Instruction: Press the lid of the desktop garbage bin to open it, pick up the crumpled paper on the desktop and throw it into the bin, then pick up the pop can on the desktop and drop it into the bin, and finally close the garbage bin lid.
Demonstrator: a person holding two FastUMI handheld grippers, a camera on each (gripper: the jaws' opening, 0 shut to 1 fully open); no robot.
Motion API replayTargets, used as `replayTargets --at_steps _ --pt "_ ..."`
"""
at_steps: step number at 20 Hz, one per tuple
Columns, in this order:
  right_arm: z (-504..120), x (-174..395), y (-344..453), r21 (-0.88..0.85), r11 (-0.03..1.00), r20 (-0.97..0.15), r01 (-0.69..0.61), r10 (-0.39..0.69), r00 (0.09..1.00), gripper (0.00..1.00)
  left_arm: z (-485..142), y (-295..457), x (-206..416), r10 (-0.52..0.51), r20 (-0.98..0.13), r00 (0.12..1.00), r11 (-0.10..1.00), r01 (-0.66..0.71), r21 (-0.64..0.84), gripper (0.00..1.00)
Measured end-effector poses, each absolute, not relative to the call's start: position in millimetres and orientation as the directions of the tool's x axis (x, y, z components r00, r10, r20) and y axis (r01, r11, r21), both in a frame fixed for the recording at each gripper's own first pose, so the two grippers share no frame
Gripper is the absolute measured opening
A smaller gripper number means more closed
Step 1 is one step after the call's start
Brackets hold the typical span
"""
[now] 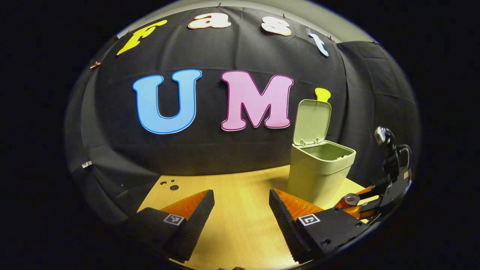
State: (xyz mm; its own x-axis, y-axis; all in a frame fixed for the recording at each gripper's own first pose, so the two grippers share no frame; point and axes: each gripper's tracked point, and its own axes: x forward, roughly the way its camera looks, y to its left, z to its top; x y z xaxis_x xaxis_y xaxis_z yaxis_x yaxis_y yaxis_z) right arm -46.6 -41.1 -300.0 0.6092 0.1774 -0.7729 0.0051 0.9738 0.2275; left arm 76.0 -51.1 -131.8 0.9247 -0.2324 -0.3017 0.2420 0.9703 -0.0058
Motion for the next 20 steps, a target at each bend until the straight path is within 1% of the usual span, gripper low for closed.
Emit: replayTargets --at_steps 5,10,13,16,20 --pt "-224 -15 -65 0.26 0.964 -0.726 0.047 0.164 0.667 0.83 -135 -64 83 -0.261 -0.298 0.918 0.963 0.268 -0.02 0.94" --pt "-179 23 -94 0.273 0.959 -0.688 0.079 0.137 0.713 0.83 -141 -70 89 -0.27 -0.305 0.913 0.961 0.273 -0.032 0.94" --pt "-164 45 -109 0.284 0.955 -0.662 0.091 0.126 0.739 0.83 -139 -68 90 -0.265 -0.304 0.915 0.963 0.268 -0.031 0.94" --pt "-158 70 -130 0.267 0.957 -0.637 0.114 0.087 0.766 0.83 -141 -64 90 -0.26 -0.307 0.915 0.964 0.266 -0.022 0.94" --pt "-171 98 -144 0.268 0.952 -0.632 0.145 0.06 0.773 0.83 -143 -62 87 -0.253 -0.317 0.914 0.966 0.257 -0.031 0.94"
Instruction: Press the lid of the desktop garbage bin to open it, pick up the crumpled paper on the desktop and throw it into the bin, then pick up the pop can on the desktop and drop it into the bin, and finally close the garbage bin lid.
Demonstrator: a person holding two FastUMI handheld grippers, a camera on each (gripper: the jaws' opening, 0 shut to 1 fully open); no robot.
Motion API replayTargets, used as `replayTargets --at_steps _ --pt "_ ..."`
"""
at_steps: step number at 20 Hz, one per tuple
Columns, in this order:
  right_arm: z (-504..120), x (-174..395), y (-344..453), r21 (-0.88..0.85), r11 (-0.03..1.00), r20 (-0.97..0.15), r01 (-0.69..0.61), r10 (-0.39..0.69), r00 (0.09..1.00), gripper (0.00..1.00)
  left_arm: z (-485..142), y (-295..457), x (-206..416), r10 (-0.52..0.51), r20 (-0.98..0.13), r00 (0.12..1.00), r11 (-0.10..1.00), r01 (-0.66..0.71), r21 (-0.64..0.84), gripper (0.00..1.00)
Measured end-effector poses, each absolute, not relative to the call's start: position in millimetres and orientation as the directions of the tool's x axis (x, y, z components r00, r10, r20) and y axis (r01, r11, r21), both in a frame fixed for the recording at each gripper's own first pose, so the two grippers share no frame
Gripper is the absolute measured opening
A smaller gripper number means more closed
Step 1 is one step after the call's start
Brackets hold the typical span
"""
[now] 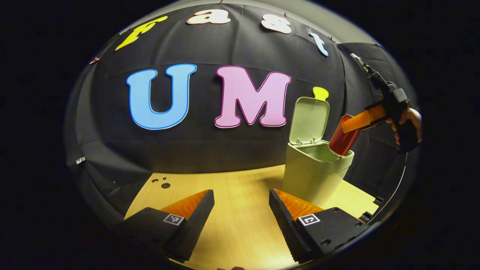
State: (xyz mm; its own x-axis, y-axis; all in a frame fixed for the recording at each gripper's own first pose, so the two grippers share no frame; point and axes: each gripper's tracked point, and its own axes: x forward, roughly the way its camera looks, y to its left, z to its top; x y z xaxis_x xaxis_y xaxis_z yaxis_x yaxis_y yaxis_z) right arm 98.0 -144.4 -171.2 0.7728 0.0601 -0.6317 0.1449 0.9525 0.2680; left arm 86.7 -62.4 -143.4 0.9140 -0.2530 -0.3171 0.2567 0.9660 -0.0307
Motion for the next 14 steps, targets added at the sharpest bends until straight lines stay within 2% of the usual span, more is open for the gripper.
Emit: replayTargets --at_steps 7,14 --pt "-221 129 -143 0.201 0.974 -0.693 0.102 0.068 0.718 0.83 -145 -55 82 -0.221 -0.327 0.919 0.974 0.228 -0.019 0.94" --pt "-251 136 -131 0.195 0.977 -0.733 0.091 0.083 0.675 0.83 -150 -53 80 -0.203 -0.34 0.918 0.977 0.214 -0.006 0.94"
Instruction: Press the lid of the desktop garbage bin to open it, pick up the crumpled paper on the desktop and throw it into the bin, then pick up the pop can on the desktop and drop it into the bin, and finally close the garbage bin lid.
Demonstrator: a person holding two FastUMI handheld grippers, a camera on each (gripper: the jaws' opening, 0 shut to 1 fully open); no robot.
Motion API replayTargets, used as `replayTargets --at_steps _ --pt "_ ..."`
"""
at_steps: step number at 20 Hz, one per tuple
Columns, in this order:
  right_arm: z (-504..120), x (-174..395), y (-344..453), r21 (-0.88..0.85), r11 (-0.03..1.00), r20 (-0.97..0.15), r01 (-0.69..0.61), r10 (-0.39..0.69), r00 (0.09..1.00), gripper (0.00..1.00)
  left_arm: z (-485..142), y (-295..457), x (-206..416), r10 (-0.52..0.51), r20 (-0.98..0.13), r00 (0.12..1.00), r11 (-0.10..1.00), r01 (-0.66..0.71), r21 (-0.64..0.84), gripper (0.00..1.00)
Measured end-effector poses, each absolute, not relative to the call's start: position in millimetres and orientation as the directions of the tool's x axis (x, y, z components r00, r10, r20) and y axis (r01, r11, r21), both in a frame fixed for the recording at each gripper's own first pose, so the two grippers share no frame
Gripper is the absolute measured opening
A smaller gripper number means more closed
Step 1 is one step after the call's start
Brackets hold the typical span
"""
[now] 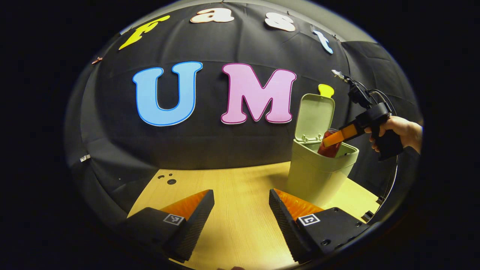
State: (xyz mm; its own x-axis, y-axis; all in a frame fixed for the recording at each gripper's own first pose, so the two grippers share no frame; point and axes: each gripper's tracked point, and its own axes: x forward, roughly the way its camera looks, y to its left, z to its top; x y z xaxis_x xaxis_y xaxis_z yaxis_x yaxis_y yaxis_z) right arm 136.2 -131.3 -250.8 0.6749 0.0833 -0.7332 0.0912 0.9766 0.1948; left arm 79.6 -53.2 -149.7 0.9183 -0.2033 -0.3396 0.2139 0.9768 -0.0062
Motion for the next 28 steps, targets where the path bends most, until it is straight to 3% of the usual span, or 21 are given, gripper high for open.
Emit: replayTargets --at_steps 11,13,14,20,28 --pt "-257 130 -131 0.227 0.964 -0.736 0.136 0.079 0.672 0.84 -152 -48 82 -0.194 -0.345 0.918 0.979 0.206 -0.001 0.95" --pt "-242 131 -130 0.262 0.955 -0.705 0.137 0.092 0.703 0.8 -152 -48 83 -0.192 -0.347 0.918 0.979 0.205 0.0 0.95" --pt "-232 132 -130 0.276 0.952 -0.686 0.136 0.095 0.721 0.83 -153 -48 83 -0.192 -0.347 0.918 0.979 0.205 0.0 0.95" --pt "-146 153 -153 0.281 0.955 -0.491 0.095 0.058 0.869 0.82 -151 -53 82 -0.198 -0.346 0.917 0.978 0.21 -0.003 0.95" --pt "-74 194 -189 0.217 0.97 -0.361 0.109 -0.024 0.932 0.82 -150 -61 77 -0.216 -0.335 0.917 0.974 0.226 -0.008 0.94"
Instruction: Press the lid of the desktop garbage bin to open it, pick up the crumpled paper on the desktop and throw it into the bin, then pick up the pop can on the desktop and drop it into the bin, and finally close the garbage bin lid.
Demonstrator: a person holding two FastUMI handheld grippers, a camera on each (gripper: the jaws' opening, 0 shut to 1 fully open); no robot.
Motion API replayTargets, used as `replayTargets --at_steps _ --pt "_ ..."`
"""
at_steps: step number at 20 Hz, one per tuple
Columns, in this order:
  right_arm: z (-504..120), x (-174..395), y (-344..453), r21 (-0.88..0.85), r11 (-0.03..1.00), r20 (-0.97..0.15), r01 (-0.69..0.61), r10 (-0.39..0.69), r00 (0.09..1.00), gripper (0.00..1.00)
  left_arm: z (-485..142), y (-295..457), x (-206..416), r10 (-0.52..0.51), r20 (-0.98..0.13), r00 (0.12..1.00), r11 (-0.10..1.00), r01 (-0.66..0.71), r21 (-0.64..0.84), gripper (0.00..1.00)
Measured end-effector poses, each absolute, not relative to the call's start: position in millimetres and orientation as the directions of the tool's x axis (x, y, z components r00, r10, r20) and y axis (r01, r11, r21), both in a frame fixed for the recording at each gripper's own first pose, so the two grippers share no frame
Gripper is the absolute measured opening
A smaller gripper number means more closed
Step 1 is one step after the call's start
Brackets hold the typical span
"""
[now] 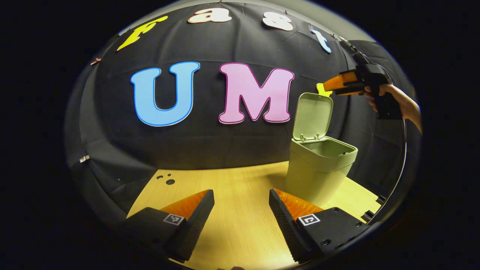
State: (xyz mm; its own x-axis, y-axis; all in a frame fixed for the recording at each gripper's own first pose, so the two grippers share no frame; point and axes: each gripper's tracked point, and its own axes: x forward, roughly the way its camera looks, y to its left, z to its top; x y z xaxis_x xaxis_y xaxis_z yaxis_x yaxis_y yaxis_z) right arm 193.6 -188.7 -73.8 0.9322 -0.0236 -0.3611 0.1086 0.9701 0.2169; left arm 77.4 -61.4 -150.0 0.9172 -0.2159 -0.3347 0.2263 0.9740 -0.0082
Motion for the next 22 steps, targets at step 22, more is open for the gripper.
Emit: replayTargets --at_steps 22 --pt "-103 287 -231 0.18 0.961 -0.371 0.21 -0.132 0.919 0.84 -153 -57 74 -0.204 -0.351 0.914 0.976 0.216 -0.006 0.95"
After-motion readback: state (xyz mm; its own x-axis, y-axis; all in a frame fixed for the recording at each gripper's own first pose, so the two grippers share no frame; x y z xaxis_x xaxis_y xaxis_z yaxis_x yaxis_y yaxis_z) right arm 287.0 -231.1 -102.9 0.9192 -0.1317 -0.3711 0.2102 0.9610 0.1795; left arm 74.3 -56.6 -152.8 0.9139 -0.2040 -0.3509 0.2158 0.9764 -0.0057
